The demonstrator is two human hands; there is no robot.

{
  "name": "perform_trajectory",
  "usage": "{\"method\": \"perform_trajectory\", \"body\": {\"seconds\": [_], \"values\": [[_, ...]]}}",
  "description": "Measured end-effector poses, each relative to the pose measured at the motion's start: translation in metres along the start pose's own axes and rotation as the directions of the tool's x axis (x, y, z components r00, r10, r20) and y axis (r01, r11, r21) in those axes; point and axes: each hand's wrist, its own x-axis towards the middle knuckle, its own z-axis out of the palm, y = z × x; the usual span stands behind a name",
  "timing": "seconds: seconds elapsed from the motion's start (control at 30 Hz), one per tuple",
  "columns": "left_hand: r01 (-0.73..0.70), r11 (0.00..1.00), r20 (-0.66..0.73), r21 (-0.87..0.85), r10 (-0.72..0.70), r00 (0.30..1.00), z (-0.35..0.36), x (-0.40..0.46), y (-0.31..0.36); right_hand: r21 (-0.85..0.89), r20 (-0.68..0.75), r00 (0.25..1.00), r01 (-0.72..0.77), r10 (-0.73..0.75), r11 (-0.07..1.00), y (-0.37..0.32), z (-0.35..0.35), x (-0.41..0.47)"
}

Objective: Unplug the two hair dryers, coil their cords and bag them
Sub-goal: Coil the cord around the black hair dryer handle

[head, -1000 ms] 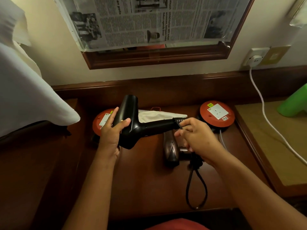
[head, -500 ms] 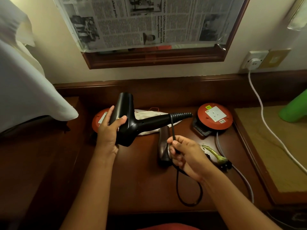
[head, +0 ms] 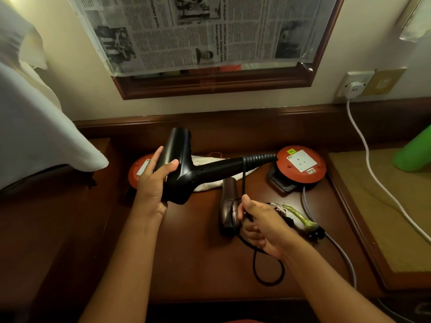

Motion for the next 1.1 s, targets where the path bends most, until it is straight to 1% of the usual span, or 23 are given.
{"method": "perform_trajectory", "body": {"seconds": [0.17,0.3,0.47,0.57,0.63,0.7,0.73,0.8,0.83,0.87,0.93,1.03,1.07,1.1], "values": [[0.014,1.0,0.039,0.011,-0.014,0.999,-0.003,0.003,0.009,0.057,0.048,0.998,0.036,-0.039,0.998,0.002,-0.014,0.016],[0.027,1.0,0.054,0.015,-0.027,0.998,-0.007,0.004,0.013,0.097,0.103,0.994,0.036,-0.046,0.995,0.003,-0.026,0.037],[0.056,0.997,0.092,0.051,-0.06,0.994,-0.015,0.004,0.016,0.001,0.208,0.975,0.074,-0.073,0.997,-0.013,-0.035,0.056],[0.065,0.995,0.133,0.071,-0.074,0.988,-0.02,0.005,0.017,-0.011,0.224,0.972,0.074,-0.069,0.997,-0.027,-0.037,0.062],[0.067,0.994,0.16,0.081,-0.08,0.984,-0.025,0.006,0.02,-0.077,0.213,0.977,0.035,-0.018,0.996,-0.038,-0.039,0.064],[0.059,0.994,0.198,0.096,-0.077,0.977,-0.03,0.006,0.024,-0.225,0.195,0.98,0.012,0.033,0.974,-0.051,-0.039,0.064],[0.051,0.992,0.22,0.112,-0.075,0.973,-0.032,0.006,0.026,-0.324,0.198,0.979,0.022,0.045,0.946,-0.058,-0.038,0.064],[0.039,0.989,0.259,0.14,-0.074,0.963,-0.037,0.008,0.029,-0.529,0.198,0.979,0.068,0.045,0.846,-0.072,-0.033,0.066],[0.035,0.988,0.275,0.151,-0.076,0.959,-0.038,0.009,0.031,-0.618,0.175,0.984,0.081,0.037,0.782,-0.079,-0.03,0.067],[0.031,0.986,0.29,0.162,-0.077,0.954,-0.04,0.009,0.032,-0.699,0.152,0.988,0.095,0.018,0.708,-0.085,-0.028,0.069],[0.022,0.982,0.317,0.19,-0.082,0.945,-0.043,0.01,0.034,-0.84,0.153,0.988,0.142,-0.022,0.525,-0.097,-0.023,0.071],[0.026,0.975,0.35,0.22,-0.103,0.931,-0.048,0.01,0.034,-0.955,0.187,0.982,0.188,-0.028,0.229,-0.112,-0.018,0.071],[0.035,0.974,0.355,0.223,-0.114,0.928,-0.05,0.009,0.034,-0.972,0.197,0.98,0.2,-0.033,0.123,-0.118,-0.015,0.069],[0.042,0.973,0.358,0.228,-0.124,0.925,-0.051,0.009,0.034,-0.976,0.21,0.977,0.212,-0.038,0.045,-0.123,-0.014,0.067]]}}
